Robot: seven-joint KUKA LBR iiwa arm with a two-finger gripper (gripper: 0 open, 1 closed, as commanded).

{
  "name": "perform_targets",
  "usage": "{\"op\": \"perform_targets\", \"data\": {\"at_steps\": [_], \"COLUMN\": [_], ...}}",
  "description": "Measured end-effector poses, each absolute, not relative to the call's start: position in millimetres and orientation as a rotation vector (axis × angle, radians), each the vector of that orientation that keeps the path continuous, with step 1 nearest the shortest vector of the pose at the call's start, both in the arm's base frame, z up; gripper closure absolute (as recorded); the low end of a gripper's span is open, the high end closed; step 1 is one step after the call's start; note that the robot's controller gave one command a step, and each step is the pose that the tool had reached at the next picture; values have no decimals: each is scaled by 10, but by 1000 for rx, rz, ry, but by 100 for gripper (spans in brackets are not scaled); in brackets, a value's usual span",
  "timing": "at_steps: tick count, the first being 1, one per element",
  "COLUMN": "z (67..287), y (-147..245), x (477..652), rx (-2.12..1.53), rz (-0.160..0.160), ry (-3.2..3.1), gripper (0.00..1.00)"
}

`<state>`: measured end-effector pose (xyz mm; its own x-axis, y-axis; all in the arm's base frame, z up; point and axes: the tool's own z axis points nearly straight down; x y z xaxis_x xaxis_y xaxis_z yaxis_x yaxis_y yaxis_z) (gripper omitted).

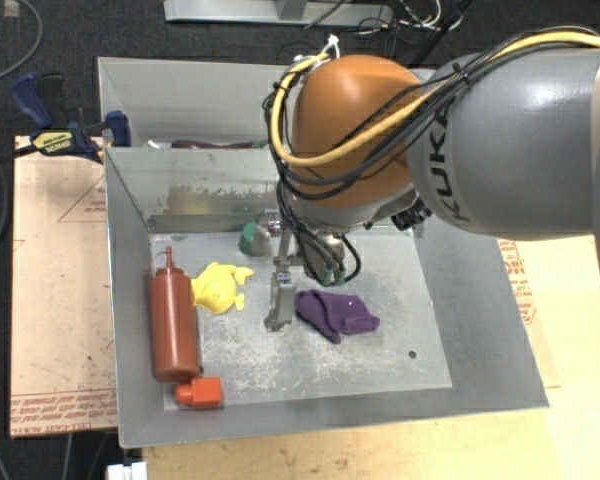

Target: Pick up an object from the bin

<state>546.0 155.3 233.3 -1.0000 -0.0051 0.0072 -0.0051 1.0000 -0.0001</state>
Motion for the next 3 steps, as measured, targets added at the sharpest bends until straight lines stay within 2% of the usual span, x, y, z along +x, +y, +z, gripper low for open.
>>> {"op": "perform_targets", "data": {"at_steps": [1,2,3], "z": [2380,1248,1260], "y": [1544,1026,1034], "x": [5474,5818,5825], "rx": [2,-153,-152], "rz": [-2,1,-2], "ry": [-3142,-3129,-3131], "gripper": [0,100,0]}}
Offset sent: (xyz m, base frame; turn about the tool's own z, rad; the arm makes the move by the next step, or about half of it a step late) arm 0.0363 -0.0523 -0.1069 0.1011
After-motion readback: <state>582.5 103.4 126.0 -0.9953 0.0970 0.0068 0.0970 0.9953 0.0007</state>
